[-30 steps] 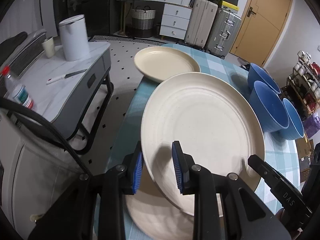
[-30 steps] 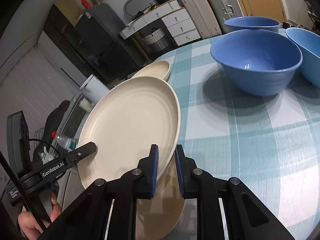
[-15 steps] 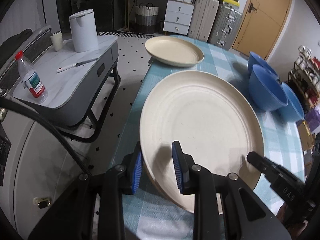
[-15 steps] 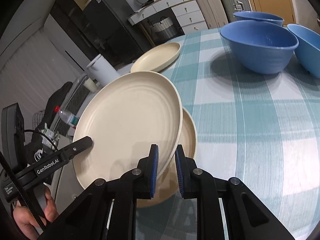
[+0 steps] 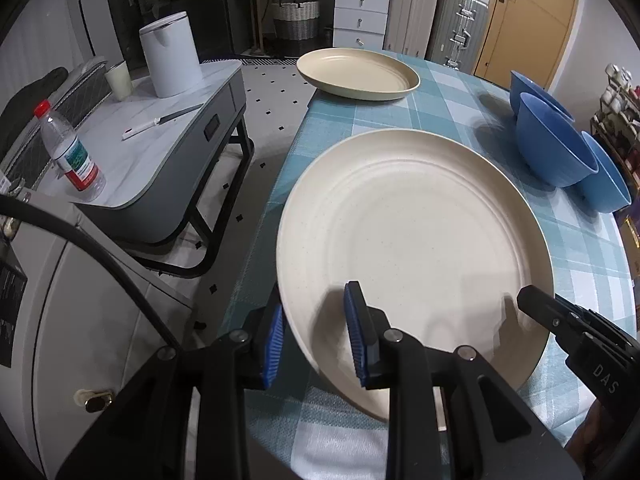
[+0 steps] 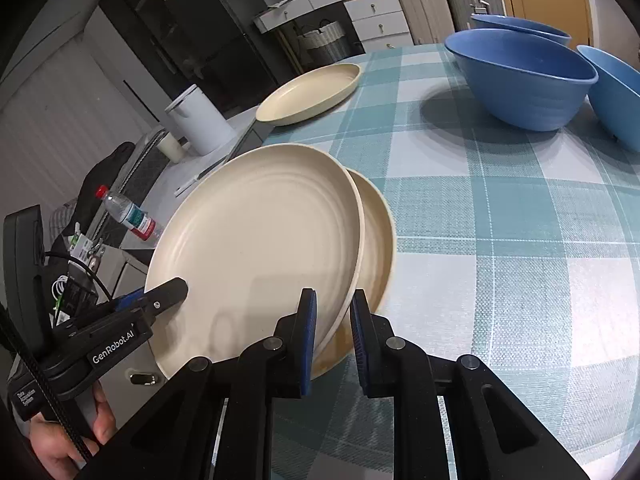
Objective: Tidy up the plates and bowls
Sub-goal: 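Lower the held cream plate onto the middle cream plate with both tools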
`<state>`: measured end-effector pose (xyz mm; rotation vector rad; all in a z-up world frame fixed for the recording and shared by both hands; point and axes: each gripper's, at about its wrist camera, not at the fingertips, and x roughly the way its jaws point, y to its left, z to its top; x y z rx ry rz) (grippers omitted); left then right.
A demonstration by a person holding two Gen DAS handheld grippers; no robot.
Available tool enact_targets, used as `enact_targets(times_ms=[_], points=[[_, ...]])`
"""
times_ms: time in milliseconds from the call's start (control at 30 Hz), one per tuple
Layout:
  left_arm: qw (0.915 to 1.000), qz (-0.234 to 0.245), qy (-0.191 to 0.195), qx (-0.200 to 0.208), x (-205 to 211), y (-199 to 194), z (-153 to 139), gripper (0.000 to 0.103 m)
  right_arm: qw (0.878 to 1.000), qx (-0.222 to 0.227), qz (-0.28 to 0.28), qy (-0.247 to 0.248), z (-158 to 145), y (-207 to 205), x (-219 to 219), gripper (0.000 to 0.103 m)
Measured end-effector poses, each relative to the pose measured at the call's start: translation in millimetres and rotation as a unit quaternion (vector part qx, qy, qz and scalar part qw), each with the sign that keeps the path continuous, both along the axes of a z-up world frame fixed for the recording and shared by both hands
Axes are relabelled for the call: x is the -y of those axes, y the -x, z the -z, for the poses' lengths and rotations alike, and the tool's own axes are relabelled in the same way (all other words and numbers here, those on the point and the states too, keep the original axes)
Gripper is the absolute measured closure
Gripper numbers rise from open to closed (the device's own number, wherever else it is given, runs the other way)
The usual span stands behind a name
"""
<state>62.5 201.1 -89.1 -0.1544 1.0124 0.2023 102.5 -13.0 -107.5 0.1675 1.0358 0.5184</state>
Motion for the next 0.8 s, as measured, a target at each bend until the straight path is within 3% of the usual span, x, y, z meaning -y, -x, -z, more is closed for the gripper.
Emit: enact_targets(times_ms=[467, 800], points=[[0.9997, 0.011, -0.015, -0.017, 5, -7, 12, 0.073, 1.000, -0.011, 0.012, 0.015, -4, -4, 2, 0.085], [0.9999, 0.006, -0.007, -0.014, 2, -9, 11, 0.072, 0.997, 0.013, -0.020, 0.079, -12, -3, -12, 0.083]])
